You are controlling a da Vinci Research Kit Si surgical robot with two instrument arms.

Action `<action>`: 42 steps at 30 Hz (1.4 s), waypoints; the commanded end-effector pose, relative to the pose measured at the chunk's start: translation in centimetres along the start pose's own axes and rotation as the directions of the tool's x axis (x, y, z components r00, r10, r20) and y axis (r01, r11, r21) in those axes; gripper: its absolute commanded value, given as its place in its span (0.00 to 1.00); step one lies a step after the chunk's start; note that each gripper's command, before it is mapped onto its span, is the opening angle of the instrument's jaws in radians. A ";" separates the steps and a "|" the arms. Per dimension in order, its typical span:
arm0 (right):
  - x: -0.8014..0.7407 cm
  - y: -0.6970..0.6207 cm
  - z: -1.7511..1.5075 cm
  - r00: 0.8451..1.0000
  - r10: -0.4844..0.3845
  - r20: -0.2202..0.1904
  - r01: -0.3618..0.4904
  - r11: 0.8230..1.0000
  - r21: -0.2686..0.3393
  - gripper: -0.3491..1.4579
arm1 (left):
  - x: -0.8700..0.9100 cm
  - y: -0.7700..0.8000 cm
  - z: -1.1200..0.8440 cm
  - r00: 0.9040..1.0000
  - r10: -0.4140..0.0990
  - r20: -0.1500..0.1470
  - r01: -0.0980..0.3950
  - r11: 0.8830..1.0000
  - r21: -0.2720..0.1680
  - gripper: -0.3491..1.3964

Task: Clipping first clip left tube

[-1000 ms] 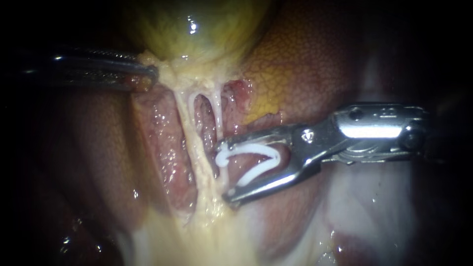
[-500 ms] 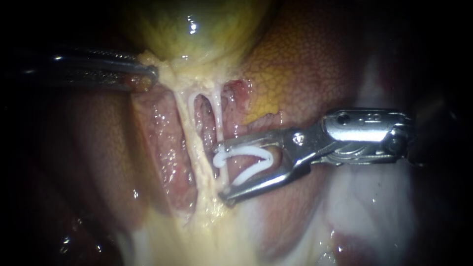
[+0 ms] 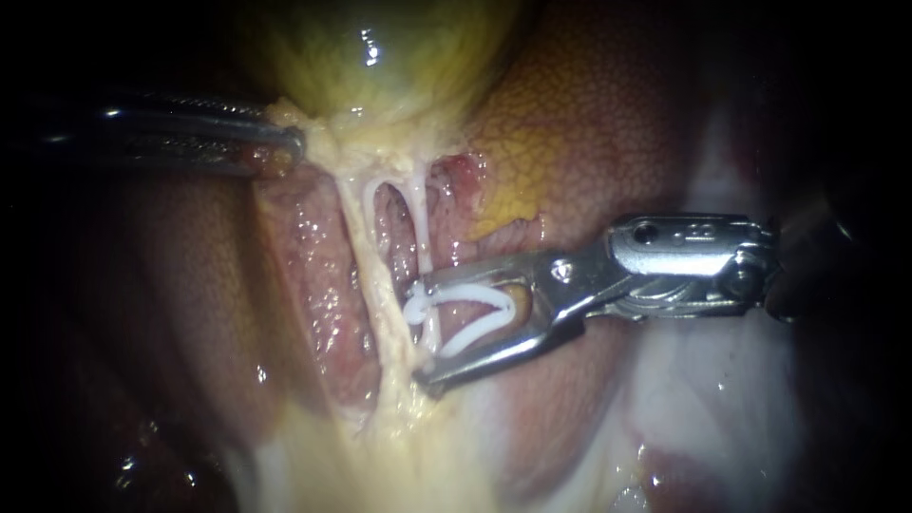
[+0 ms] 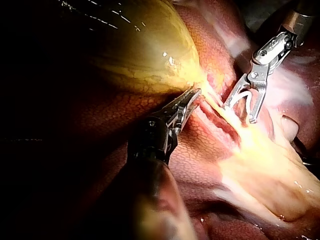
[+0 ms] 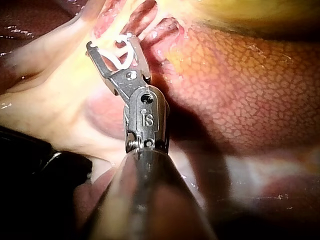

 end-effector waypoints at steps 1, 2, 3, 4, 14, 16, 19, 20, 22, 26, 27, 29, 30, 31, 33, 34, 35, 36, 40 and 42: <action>-0.02 0.03 0.00 1.000 0.005 0.000 -0.005 1.000 -0.001 0.43 | 0.00 0.00 0.00 1.000 0.000 0.000 0.000 1.000 0.000 0.00; -0.03 0.04 0.00 1.000 0.004 0.000 -0.004 1.000 -0.001 0.43 | 0.00 0.00 0.00 1.000 0.000 0.000 0.000 1.000 0.000 0.00; -0.04 0.06 0.00 1.000 0.003 0.000 -0.003 1.000 -0.002 0.43 | 0.00 0.00 0.00 1.000 0.000 0.000 0.000 1.000 0.000 0.00; -0.06 0.08 0.00 1.000 0.002 0.000 -0.002 1.000 -0.003 0.43 | 0.00 0.00 0.00 1.000 0.000 0.000 0.000 1.000 0.000 0.00; -0.16 0.24 0.07 1.000 -0.005 0.002 0.005 1.000 -0.007 0.43 | 0.00 0.00 0.01 1.000 0.000 0.000 0.000 1.000 -0.001 0.00; -0.15 0.26 0.08 1.000 -0.006 0.003 0.006 1.000 -0.003 0.43 | 0.00 0.00 0.01 1.000 0.000 0.000 0.000 1.000 -0.001 0.00; -0.14 0.28 0.11 1.000 -0.008 0.006 0.008 1.000 0.010 0.43 | 0.00 0.00 0.01 1.000 0.000 0.000 0.000 1.000 -0.001 0.00; -0.14 0.29 0.12 1.000 -0.011 0.008 0.011 1.000 0.021 0.43 | 0.00 0.00 0.01 1.000 0.000 0.000 0.000 1.000 -0.001 0.00; -0.12 0.30 0.15 1.000 -0.011 0.011 0.010 0.999 0.036 0.43 | 0.01 0.00 0.01 1.000 0.000 0.000 0.000 1.000 -0.001 0.00; -0.10 0.30 0.23 1.000 -0.006 -0.004 0.007 0.997 0.076 0.43 | 0.01 0.00 0.01 1.000 0.000 0.000 0.000 1.000 -0.001 0.00; -0.10 0.30 0.24 1.000 -0.008 -0.006 0.009 0.997 0.082 0.43 | 0.01 0.00 0.01 1.000 0.000 0.000 0.000 1.000 -0.001 0.00; -0.09 0.29 0.28 1.000 -0.014 -0.004 0.014 0.995 0.099 0.43 | 0.01 0.00 0.01 1.000 0.000 0.000 0.000 1.000 -0.001 0.00; -0.09 0.29 0.29 1.000 -0.010 -0.006 0.011 0.994 0.107 0.43 | 0.01 0.00 0.01 1.000 0.000 0.000 0.000 1.000 -0.001 0.00; -0.09 0.28 0.30 1.000 -0.013 -0.010 0.014 0.993 0.114 0.43 | 0.01 0.00 0.02 1.000 0.000 0.000 0.000 1.000 -0.001 0.00; -0.09 0.27 0.32 1.000 -0.006 -0.023 0.009 0.991 0.133 0.43 | 0.01 0.00 0.02 1.000 0.000 0.000 0.000 1.000 -0.001 0.00; -0.09 0.27 0.33 1.000 -0.001 -0.030 0.006 0.990 0.141 0.43 | 0.01 0.00 0.02 1.000 0.000 0.000 0.000 1.000 -0.001 0.00; -0.08 0.27 0.34 0.999 0.003 -0.036 0.003 0.989 0.151 0.43 | 0.01 0.00 0.02 1.000 0.000 0.000 0.000 1.000 -0.001 0.00; -0.08 0.26 0.35 0.999 0.006 -0.042 0.001 0.987 0.162 0.43 | 0.01 0.00 0.02 1.000 0.000 0.000 0.000 1.000 -0.001 0.00; -0.07 0.23 0.41 0.999 0.010 -0.050 0.000 0.981 0.195 0.43 | 0.01 0.00 0.02 1.000 0.001 0.000 -0.001 1.000 -0.001 0.00; -0.08 0.20 0.44 0.998 0.017 -0.058 -0.004 0.977 0.215 0.43 | 0.01 0.00 0.02 1.000 0.001 0.000 -0.001 1.000 -0.001 0.00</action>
